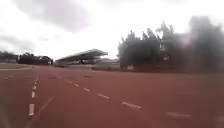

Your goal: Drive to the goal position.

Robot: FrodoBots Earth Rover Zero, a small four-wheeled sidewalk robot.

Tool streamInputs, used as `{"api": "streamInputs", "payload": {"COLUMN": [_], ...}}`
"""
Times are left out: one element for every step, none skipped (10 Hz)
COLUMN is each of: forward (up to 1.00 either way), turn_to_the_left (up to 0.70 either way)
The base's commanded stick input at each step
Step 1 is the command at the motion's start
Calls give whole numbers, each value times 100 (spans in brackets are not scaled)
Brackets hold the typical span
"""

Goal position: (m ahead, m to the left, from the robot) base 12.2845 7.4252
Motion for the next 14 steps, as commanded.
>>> {"api": "streamInputs", "payload": {"forward": [100, 100, 100, 100, 100, 100, 100, 100, 100, 100, 100, 100, 100, 100], "turn_to_the_left": [0, 0, 0, 0, 0, 0, 0, 0, 0, 0, 0, 0, 0, 0]}}
